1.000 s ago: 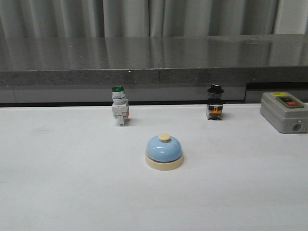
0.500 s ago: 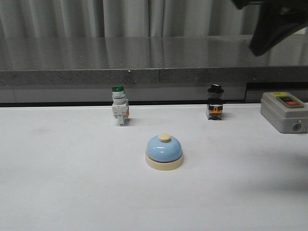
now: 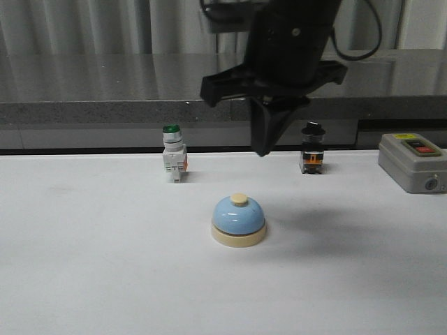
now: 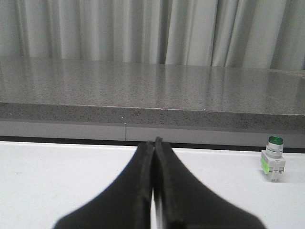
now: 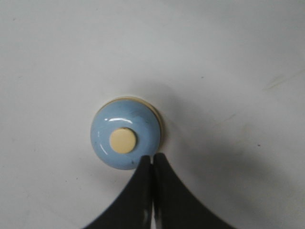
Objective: Place and press bell with both arms
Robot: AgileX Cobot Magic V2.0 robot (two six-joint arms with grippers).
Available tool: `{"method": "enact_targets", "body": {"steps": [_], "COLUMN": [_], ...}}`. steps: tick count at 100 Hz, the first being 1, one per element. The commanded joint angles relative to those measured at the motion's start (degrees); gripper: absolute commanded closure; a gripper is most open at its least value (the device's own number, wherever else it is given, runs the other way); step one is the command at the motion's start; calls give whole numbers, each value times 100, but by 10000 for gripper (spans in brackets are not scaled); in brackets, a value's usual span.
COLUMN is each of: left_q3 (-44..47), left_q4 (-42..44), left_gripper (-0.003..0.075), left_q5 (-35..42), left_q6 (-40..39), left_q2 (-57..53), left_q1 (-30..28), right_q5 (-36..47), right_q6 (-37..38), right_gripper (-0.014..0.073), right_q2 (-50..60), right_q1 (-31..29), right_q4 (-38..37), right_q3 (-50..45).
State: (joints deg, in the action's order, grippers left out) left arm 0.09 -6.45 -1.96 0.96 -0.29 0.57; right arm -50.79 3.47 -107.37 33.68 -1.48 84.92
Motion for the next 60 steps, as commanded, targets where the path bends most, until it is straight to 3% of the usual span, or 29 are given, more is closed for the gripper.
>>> {"method": "enact_targets", "body": {"steps": [1,60], "left_q3": [243,243], "left_q4": [-52,-52], "left_gripper": [741,741], "left_q5": [445,445], "left_q6": [-54,-54], "left_q2": [-165,-165], "left_q1": [-17,-17], "right_q5": [-132,-210], "right_q6": [-91,-144], "right_gripper": [655,655], "right_q2": [-23,-594], "right_q1": [57,41], "right_q4": [37,359], "right_q3": [376,605]}}
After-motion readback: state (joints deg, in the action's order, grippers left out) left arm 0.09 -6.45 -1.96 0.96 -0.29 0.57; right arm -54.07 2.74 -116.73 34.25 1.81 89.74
